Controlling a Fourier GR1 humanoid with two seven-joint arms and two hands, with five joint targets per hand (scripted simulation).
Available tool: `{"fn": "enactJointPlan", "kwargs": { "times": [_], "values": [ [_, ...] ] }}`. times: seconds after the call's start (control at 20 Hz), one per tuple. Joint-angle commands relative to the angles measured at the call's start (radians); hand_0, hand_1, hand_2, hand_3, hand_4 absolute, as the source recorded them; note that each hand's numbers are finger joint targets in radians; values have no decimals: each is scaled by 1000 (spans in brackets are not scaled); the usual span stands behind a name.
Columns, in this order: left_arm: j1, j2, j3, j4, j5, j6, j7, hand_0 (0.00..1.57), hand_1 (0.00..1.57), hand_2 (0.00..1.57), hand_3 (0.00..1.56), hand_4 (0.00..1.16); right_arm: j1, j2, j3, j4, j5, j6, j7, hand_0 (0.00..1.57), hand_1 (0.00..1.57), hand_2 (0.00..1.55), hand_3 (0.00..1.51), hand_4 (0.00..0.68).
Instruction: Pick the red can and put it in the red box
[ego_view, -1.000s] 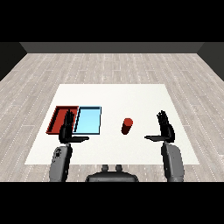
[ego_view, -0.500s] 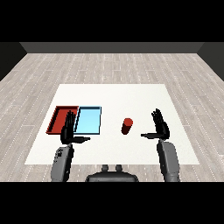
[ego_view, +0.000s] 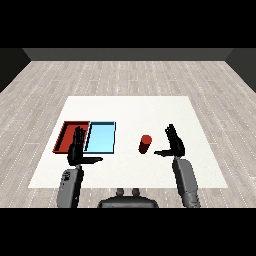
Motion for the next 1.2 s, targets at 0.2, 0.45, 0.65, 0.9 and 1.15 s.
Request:
{"fn": "enactJointPlan", "kwargs": {
  "times": [0.2, 0.45, 0.65, 0.9, 1.15],
  "values": [
    [-25, -4, 4, -2, 3, 19, 14, 0, 0, 0, 0, 0, -64, 49, 31, 134, 9, -18, -55, 0, 0, 0, 0, 0],
    [55, -30, -51, -37, -21, 30, -13, 0, 0, 0, 0, 0, -50, 59, 41, 149, -15, 9, -63, 0, 0, 0, 0, 0],
    [-40, 0, -1, -2, 7, 23, 46, 0, 0, 0, 0, 0, -94, 93, 75, 219, -4, -38, -91, 0, 0, 0, 0, 0],
    [-12, 3, 15, 65, 14, -2, -48, 0, 0, 0, 0, 0, -123, 70, 41, 355, 3, -12, -153, 0, 0, 0, 0, 0],
    [4, 10, 11, 8, 6, 7, -25, 0, 0, 0, 0, 0, -205, 82, 40, 483, -10, -4, -199, 0, 0, 0, 0, 0]
  ]
}}
